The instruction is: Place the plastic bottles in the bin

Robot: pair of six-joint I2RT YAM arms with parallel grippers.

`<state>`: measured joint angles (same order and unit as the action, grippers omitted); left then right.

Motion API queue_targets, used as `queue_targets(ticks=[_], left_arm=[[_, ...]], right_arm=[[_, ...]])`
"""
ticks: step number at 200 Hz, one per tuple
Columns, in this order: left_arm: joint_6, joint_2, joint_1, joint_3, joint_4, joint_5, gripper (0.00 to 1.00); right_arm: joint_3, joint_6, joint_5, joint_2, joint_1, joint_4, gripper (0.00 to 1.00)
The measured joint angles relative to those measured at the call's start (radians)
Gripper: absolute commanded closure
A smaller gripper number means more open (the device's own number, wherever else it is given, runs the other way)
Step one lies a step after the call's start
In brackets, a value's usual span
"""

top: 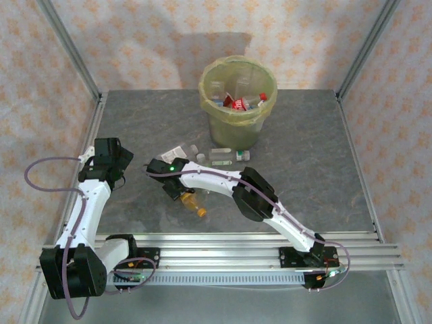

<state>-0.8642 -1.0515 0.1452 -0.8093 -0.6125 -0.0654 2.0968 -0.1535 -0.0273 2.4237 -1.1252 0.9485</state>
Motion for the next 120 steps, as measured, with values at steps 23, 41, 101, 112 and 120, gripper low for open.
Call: queue_targets(ticks=[23,41,101,112,120], left_arm=[[-0.002,-0.010,0.000,0.011,0.012,0.011,0.00],[-0.003,-0.013,0.000,0.023,0.015,0.024,0.00],[0.001,0.023,0.000,0.026,0.015,0.041,0.00],[0.001,0.041,0.000,0.026,0.015,0.041,0.00],[0.001,0.053,0.000,0.025,0.015,0.042,0.00]], right_arm=[[-0.014,-0.002,0.003,-0.013,0.000,0.002,0.59],[-0.033,-0.003,0.008,-0.035,0.000,0.008,0.61],[-0.064,-0.010,-0.030,-0.302,0.000,0.006,0.65],[-0.064,-0.010,-0.051,-0.367,0.002,0.001,0.65],[-0.064,-0.009,-0.067,-0.412,0.005,-0.002,0.65]])
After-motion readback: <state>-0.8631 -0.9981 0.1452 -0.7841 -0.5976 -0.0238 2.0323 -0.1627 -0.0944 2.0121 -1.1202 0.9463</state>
